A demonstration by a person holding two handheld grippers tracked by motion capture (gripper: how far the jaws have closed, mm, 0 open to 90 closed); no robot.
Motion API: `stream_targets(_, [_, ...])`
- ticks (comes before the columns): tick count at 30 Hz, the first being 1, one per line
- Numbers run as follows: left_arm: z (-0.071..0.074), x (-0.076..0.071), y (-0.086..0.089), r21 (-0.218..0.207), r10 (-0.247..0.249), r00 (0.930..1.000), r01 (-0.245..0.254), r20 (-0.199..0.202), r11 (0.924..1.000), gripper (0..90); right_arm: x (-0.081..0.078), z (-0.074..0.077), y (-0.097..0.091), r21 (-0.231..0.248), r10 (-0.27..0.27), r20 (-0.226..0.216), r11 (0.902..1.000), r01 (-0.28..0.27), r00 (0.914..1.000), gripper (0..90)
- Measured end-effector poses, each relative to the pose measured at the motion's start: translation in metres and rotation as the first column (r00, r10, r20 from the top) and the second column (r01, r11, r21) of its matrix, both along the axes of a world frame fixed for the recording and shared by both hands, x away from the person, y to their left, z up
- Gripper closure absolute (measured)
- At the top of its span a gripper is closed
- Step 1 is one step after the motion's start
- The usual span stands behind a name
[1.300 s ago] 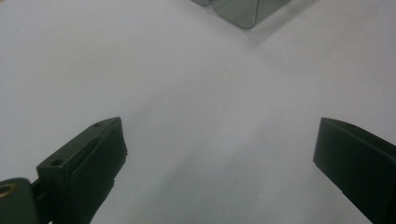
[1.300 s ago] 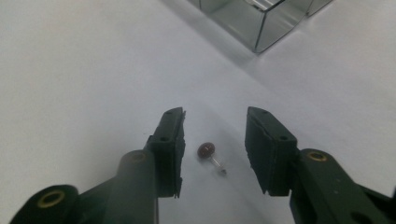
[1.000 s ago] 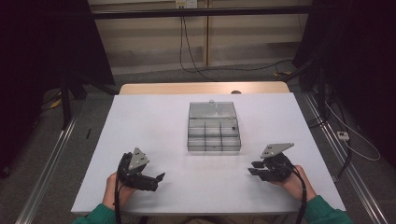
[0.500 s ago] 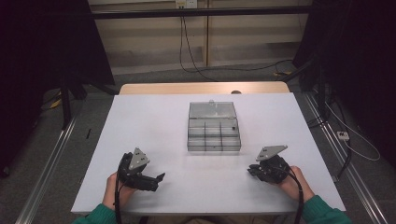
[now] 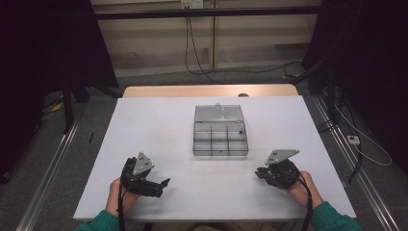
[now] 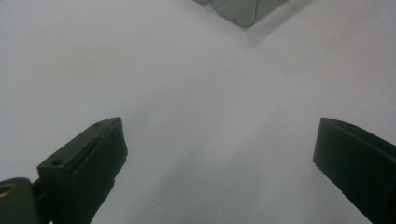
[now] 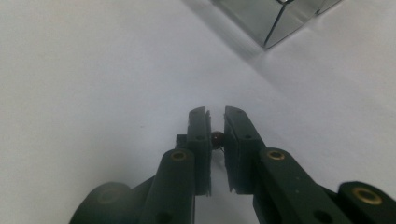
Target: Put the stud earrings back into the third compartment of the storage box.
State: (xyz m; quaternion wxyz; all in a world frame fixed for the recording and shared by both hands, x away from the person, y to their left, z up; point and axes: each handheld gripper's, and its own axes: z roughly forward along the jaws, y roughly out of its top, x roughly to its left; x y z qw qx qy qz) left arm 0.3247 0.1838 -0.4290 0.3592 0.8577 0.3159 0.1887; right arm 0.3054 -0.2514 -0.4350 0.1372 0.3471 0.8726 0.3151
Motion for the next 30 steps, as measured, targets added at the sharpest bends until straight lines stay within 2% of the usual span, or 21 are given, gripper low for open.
stream_targets(8, [0.0, 0.0, 0.0, 0.002, -0.001, 1.0, 0.001, -0.002, 1.0, 2.4, 0.0, 0.002, -0.001, 0.017, -0.023, 0.013, 0.9996, 0.023, 0.9996, 81.5])
stream_targets(20, [-0.001, 0.0, -0.001, 0.003, -0.002, 1.0, 0.002, -0.004, 1.0, 2.4, -0.003, 0.01, 0.002, 0.054, -0.039, 0.079, 0.9979, 0.035, 0.9961, 81.5])
stream_targets(30, [-0.001, 0.0, -0.002, 0.003, -0.003, 1.0, 0.003, -0.004, 1.0, 2.4, -0.002, 0.015, 0.003, 0.073, -0.07, 0.11, 0.9954, 0.062, 0.9915, 81.5])
